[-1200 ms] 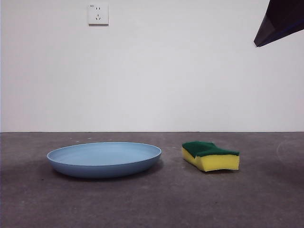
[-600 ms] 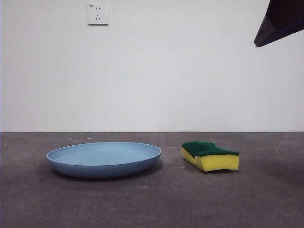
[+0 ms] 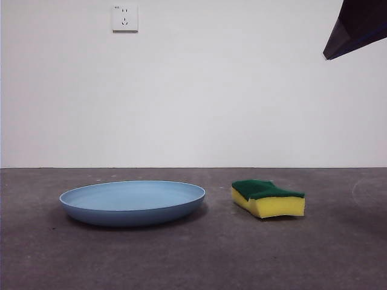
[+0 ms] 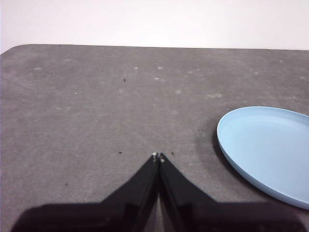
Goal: Pick up the plate,pick up the cloth,clean the plate with the cloth
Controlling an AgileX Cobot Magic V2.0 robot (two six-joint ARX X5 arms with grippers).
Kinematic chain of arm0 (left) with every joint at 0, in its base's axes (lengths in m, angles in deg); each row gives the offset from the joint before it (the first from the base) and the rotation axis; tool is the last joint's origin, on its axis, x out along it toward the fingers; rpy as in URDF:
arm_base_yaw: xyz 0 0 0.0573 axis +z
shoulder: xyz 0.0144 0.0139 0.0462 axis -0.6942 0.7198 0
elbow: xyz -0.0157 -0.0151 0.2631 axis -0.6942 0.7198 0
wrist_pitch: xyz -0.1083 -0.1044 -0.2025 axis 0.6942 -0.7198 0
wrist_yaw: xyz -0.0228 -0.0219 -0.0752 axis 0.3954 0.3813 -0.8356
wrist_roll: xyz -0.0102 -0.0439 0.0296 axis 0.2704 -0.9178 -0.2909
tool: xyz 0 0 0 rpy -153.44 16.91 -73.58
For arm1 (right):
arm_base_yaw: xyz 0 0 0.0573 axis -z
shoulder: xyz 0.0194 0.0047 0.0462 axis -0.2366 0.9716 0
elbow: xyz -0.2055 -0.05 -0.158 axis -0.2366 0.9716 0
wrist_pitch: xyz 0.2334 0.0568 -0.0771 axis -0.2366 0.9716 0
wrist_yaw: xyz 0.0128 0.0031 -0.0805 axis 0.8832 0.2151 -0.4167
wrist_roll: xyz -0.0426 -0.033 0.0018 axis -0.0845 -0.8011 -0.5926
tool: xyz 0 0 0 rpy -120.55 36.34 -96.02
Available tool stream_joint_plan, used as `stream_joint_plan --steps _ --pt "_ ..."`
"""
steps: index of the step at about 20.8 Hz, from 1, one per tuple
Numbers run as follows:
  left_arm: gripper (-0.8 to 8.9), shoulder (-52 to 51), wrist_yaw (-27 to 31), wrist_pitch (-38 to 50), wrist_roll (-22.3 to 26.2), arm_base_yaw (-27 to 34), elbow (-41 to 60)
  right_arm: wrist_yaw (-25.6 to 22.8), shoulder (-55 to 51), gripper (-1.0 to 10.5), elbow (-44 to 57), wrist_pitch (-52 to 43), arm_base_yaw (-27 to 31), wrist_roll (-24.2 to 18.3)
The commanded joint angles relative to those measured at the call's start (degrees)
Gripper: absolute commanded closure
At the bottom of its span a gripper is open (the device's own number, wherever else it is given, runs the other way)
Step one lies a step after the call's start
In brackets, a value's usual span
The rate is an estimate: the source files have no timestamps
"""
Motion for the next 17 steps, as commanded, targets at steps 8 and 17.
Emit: stream_joint_plan --steps 8,17 --pt "8.17 -0.13 0.07 0.22 -0.20 0.17 0.79 -0.15 -0.04 9.5 0.13 -0.20 -0.13 -0.90" --pt "8.17 -0.13 0.07 0.22 -0.20 0.17 0.79 1.16 -14.36 9.5 0.68 0.02 11.87 -10.01"
